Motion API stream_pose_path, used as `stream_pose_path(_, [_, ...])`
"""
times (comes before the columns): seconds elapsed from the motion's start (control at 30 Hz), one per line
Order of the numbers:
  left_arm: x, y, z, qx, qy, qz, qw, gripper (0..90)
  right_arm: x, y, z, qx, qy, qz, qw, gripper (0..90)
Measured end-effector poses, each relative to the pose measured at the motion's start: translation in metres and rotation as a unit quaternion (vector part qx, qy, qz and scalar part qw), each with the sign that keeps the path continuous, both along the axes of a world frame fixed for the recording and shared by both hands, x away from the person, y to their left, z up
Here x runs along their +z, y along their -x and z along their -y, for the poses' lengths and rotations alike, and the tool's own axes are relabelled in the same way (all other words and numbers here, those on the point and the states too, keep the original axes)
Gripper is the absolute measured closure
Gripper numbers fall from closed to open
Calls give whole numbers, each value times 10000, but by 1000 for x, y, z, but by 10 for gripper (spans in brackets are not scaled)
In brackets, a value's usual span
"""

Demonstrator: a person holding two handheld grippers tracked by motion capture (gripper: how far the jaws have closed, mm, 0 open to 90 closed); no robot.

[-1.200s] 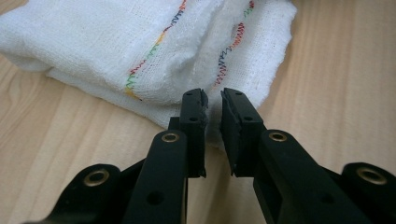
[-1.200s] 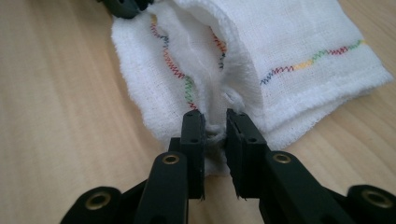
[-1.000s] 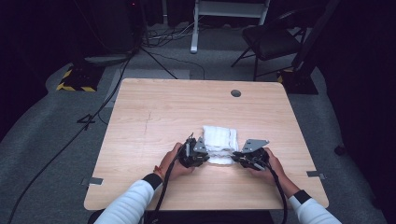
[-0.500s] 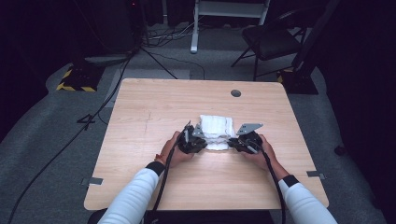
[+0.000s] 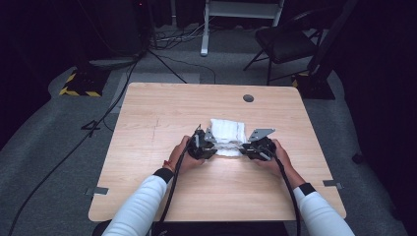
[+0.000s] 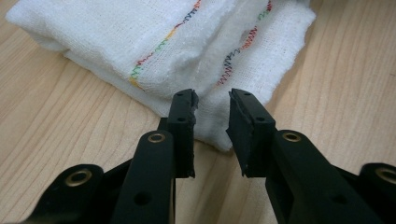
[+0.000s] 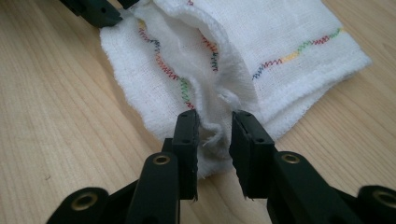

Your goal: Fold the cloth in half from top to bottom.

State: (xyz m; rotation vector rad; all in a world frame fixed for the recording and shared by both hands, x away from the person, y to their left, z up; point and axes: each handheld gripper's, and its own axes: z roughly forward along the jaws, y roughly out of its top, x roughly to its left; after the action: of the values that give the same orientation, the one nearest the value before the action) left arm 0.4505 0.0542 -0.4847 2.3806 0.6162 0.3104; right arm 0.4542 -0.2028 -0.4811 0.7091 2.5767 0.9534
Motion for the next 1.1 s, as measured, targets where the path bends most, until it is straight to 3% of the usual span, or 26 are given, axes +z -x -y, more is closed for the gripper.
stream_pose_path(0.1, [4, 3, -1, -29, -26, 20, 10000, 655, 4, 2, 2, -13, 17, 43, 10000, 646])
stream_pose_path(0.3, [21, 16, -2, 8, 5, 361, 9993, 471, 15, 8, 3, 50, -28, 120, 9999, 548])
stream_pose_path(0.4, [27, 21, -4, 64, -15, 414, 9991, 416, 21, 14, 4, 60, -94, 135, 9998, 480])
stream_pose_path(0.67, [34, 37, -8, 150, -151, 428, 9989, 278, 34, 32, 6, 21, 30, 371, 9993, 342])
stream_pose_path(0.8, [37, 43, -15, 286, -83, 417, 9987, 216, 38, 39, 11, -13, 77, 418, 9991, 312])
stream_pose_path(1.1, [44, 59, -30, 323, -180, 530, 9979, 197, 44, 55, 29, -44, 273, 481, 9985, 304])
